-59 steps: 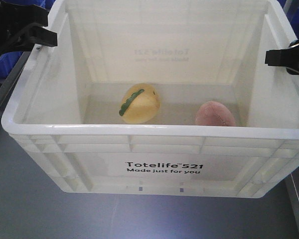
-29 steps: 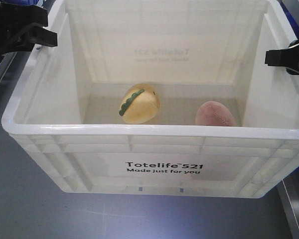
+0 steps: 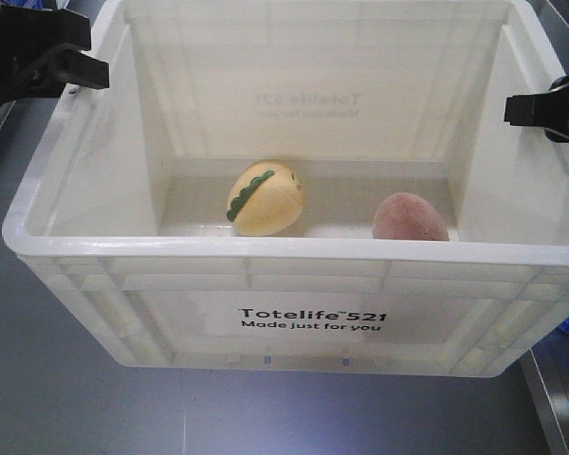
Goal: Place moving items into box and shelve
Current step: 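Keep gripping the crate rims while the base turns toward the blue-bin shelves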
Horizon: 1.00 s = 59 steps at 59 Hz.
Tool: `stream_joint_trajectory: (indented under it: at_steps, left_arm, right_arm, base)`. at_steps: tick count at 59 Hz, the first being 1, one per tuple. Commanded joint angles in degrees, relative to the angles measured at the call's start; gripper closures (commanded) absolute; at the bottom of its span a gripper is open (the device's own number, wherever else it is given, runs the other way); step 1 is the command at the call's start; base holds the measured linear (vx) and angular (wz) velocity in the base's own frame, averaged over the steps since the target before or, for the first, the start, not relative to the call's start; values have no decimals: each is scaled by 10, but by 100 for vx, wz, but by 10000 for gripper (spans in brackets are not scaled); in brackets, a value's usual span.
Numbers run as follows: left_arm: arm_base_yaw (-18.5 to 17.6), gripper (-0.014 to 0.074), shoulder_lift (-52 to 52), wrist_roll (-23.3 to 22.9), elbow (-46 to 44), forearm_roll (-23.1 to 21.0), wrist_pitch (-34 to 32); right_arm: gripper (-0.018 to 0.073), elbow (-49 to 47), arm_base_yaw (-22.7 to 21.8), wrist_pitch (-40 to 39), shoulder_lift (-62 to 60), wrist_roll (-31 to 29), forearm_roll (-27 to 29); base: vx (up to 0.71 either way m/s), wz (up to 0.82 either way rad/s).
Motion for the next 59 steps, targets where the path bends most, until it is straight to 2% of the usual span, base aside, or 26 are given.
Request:
stream_joint_trajectory:
  at_steps: [1,59]
  left_arm:
    - [-5,603,-23,8,-22,-47,-63]
    - [-5,603,-23,8,-22,-47,-63]
  right_arm:
    - [565,-26,-1,-76,-14,-2,26]
    - [565,-26,-1,-75,-14,-2,26]
  base:
    - [28,-2]
    - [32,-2]
